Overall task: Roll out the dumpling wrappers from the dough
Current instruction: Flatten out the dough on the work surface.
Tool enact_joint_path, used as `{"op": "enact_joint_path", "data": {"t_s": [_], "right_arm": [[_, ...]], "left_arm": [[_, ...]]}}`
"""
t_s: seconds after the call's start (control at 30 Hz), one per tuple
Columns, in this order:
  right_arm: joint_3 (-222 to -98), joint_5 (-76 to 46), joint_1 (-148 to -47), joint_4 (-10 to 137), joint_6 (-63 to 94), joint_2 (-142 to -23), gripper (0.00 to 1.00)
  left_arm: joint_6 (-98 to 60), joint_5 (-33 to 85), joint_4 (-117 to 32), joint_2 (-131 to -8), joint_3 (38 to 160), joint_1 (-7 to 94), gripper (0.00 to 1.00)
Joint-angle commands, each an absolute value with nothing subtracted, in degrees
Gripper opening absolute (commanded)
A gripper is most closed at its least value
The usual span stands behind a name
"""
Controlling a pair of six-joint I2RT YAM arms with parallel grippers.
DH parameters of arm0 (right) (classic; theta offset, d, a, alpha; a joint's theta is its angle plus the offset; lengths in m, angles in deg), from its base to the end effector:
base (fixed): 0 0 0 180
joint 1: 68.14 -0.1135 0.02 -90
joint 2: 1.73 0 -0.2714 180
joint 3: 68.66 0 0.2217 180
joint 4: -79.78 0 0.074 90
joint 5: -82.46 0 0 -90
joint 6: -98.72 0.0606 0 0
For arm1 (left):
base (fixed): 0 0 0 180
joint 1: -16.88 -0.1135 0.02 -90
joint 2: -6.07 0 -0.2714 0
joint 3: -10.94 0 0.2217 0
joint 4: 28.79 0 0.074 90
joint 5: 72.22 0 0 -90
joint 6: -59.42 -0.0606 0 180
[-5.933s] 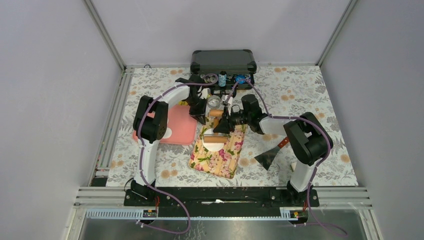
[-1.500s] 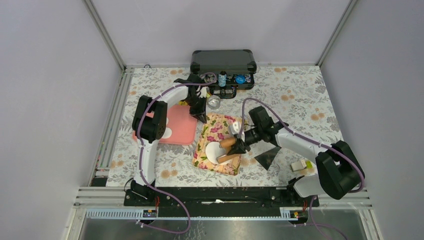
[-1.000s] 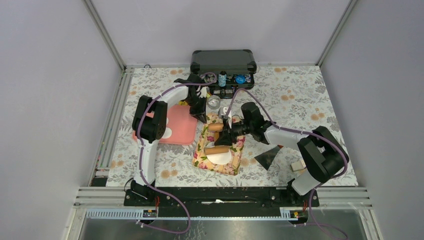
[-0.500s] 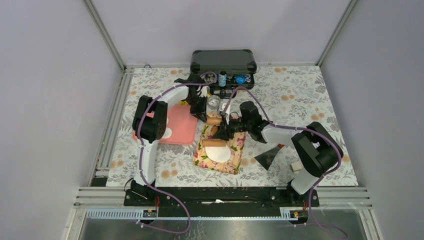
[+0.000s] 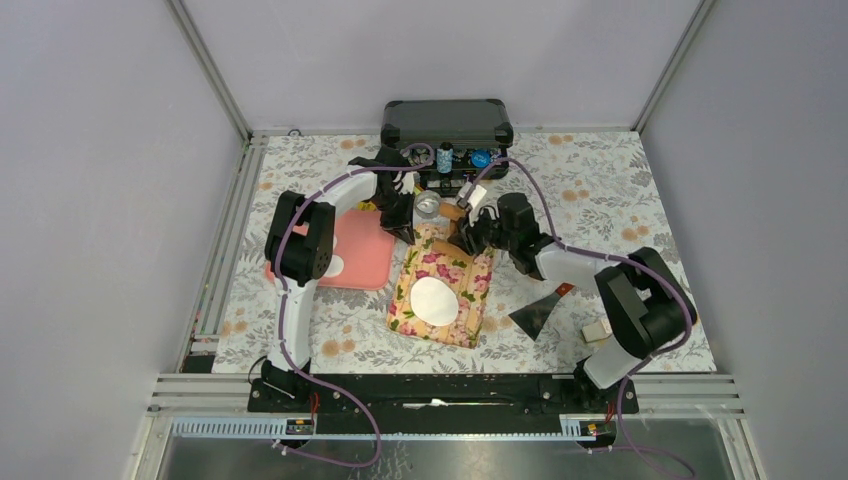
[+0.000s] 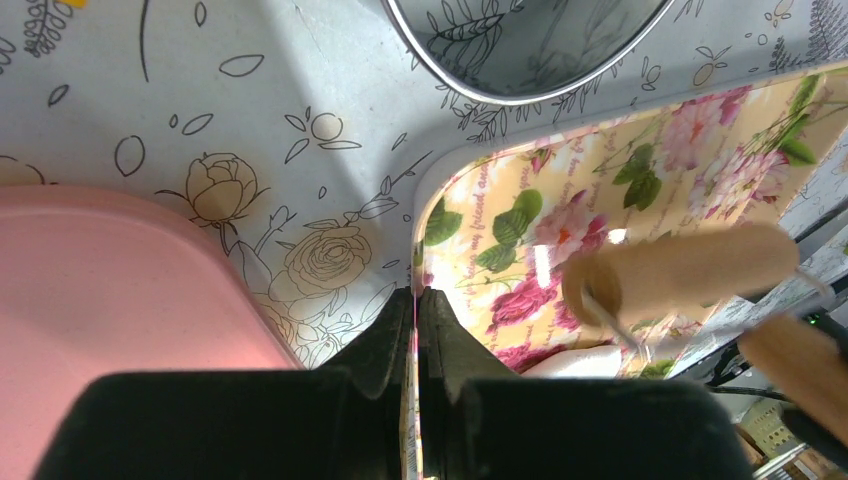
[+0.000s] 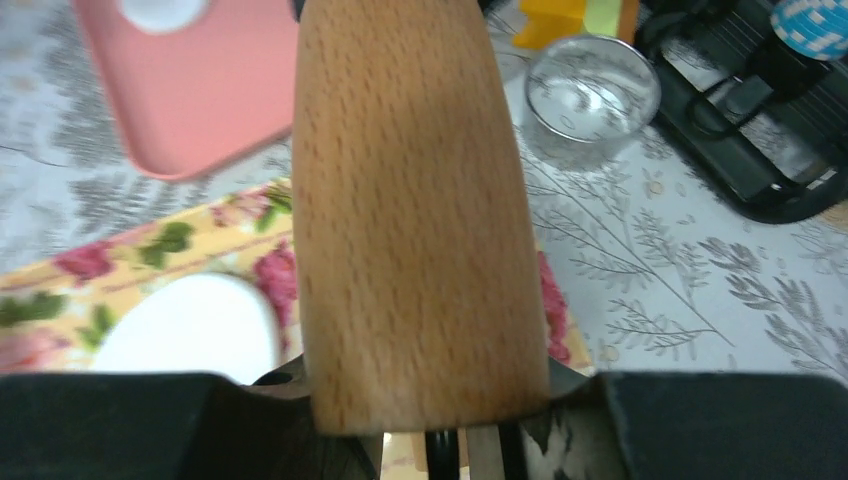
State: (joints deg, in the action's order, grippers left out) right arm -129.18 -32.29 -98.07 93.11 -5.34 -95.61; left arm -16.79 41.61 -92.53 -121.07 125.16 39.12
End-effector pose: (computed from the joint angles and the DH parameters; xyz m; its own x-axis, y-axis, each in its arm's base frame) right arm 0.2861 0.1940 0.2182 -0.0951 -0.3093 -0.9462 -0.8423 0.5316 -0.0891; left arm 0.3886 -0.1853 0.1543 -0.9778 0.1642 -0.1304 0.2054 0.8758 -0.4368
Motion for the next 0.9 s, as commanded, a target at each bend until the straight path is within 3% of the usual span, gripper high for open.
{"op": "enact_joint_path", "data": {"t_s": [0.0, 0.13, 0.4, 0.53, 0.87], "right_arm": [[-130.6, -45.1, -97.9, 93.6, 5.5, -86.9, 0.00], [-129.0, -51.2, -101.8, 95.1, 16.0, -85.1, 0.00], [-119.8, -55.7, -107.5, 112.6, 31.1, -92.1, 0.00], [-119.1, -57.2, -109.1, 111.2, 32.1, -93.1, 0.00], [-117.6, -39.2, -107.7, 102.5, 19.3, -95.1, 0.00]], "left_arm": [[-17.9, 38.8, -90.0, -121.6, 124.6, 38.7, 0.00], [-17.6, 39.2, -89.1, -121.5, 124.1, 38.4, 0.00], [-16.4, 41.0, -87.8, -121.6, 123.7, 37.7, 0.00], [-16.3, 41.0, -87.7, -121.6, 123.5, 37.7, 0.00], [-16.5, 41.2, -87.5, -121.3, 123.2, 37.7, 0.00]]}}
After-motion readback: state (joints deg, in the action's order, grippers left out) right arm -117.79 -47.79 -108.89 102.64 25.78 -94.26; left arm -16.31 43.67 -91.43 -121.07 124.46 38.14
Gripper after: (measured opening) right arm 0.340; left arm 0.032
